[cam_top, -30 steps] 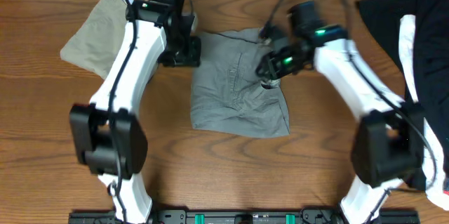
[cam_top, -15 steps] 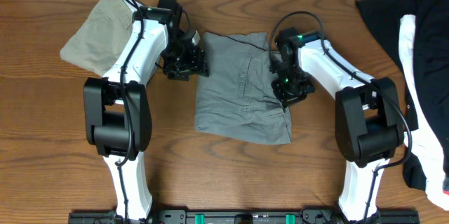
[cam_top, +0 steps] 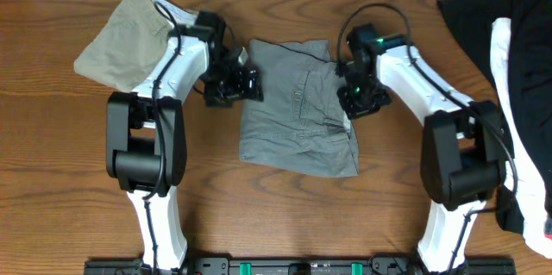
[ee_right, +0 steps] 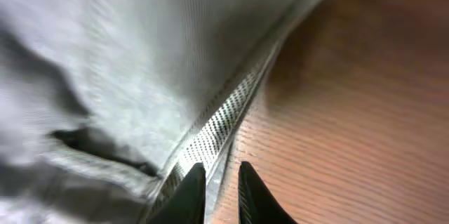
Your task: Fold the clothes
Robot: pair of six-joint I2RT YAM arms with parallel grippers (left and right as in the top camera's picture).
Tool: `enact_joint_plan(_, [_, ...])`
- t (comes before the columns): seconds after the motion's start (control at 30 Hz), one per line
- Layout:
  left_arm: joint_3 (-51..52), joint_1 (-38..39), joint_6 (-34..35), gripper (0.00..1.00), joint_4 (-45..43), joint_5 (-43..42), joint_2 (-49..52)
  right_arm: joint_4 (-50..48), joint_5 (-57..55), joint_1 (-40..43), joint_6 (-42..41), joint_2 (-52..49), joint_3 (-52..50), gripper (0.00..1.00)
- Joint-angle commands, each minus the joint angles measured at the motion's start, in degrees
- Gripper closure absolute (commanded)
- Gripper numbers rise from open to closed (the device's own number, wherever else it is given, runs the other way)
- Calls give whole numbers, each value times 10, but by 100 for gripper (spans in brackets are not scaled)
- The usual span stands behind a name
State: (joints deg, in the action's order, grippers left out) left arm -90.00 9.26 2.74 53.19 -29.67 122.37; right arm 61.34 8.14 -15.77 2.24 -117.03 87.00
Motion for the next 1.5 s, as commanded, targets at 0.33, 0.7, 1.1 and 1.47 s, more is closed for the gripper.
enact_joint_plan(0.33, [58, 27, -31, 35, -87, -164, 2, -48, 44, 18, -1, 72, 16, 81])
enact_joint_plan(0.7, [43, 37, -59, 94, -104, -210, -14, -48, 43, 20, -1, 73, 16, 81])
enact_joint_plan(1.1, [-102, -132, 23, 94, -298, -225, -73, -53, 75, 47, -44, 73, 16, 82])
enact_joint_plan(1.47, [-87, -320, 193, 94, -318, -50, -3, -48, 118, 47, -52, 92, 16, 83])
